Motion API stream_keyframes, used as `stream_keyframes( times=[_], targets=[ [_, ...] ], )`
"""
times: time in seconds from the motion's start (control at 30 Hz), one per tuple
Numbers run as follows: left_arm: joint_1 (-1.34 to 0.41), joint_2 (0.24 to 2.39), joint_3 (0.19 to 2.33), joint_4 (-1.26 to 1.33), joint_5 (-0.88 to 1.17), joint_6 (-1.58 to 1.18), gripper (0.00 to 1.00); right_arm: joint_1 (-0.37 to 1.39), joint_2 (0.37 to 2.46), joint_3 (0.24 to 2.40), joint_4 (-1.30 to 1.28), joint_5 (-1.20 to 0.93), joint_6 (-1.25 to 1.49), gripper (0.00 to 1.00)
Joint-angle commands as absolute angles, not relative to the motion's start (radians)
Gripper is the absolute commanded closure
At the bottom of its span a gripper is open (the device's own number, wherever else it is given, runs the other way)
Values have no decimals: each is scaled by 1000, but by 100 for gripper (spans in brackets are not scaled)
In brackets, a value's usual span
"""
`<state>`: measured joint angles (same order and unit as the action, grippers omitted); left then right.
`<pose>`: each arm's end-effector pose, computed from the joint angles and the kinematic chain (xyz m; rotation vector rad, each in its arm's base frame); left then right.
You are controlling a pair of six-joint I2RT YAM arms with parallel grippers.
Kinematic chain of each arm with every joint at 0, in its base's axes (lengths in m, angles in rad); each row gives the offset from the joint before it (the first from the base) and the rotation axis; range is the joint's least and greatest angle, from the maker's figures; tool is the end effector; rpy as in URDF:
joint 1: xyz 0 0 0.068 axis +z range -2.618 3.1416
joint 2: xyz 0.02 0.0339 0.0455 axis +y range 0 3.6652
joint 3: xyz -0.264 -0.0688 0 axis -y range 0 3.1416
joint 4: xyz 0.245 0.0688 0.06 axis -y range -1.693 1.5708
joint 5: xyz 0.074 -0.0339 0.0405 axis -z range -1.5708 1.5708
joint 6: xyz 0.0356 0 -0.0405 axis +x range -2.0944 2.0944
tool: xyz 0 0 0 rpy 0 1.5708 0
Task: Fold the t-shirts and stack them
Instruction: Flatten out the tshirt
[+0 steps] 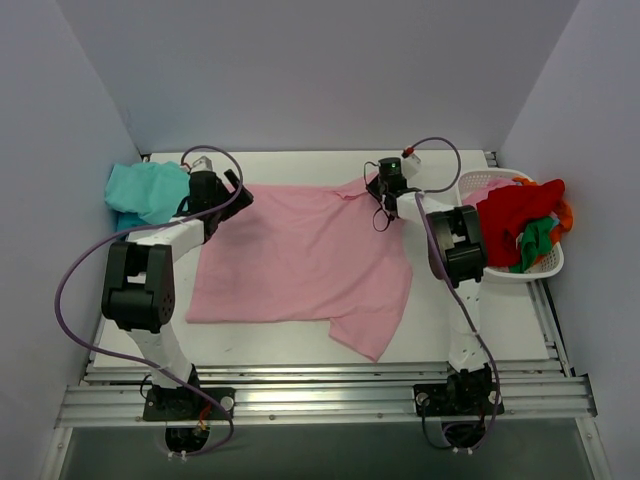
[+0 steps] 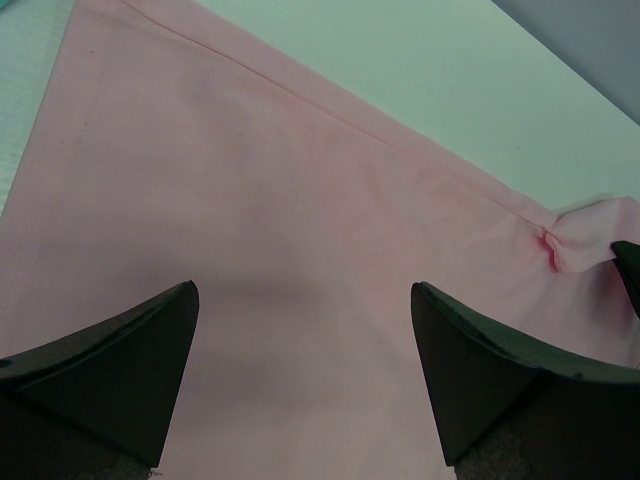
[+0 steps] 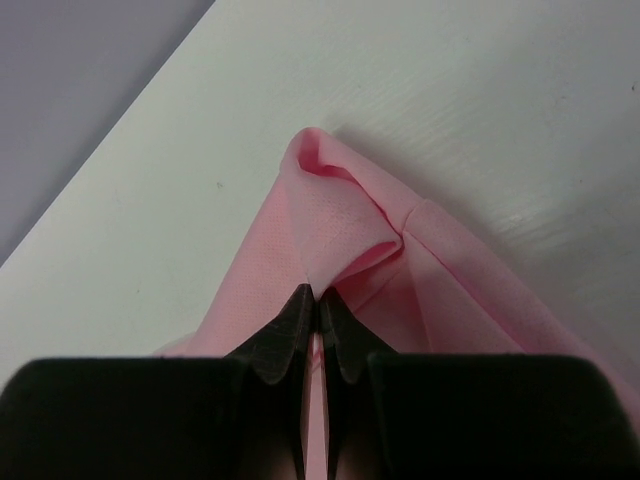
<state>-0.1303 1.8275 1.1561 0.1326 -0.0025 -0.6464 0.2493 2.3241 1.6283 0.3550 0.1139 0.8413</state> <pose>0.4068 -0.0532 0.2072 -0.5486 2.0724 -0.4580 0.5148 0.1269 0.1585 0.6465 1.8498 0.6219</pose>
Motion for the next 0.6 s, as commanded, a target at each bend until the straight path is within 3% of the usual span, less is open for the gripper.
stream_keyframes(
  times=[0.0, 0.57],
  targets=[
    [-130, 1832, 1203, 195, 0, -632, 4, 244, 2345, 1692, 367, 103, 850, 100],
    [-129, 1879, 1244, 198, 23, -617, 4, 238, 2600, 2127, 345, 29, 902, 100]
  ],
)
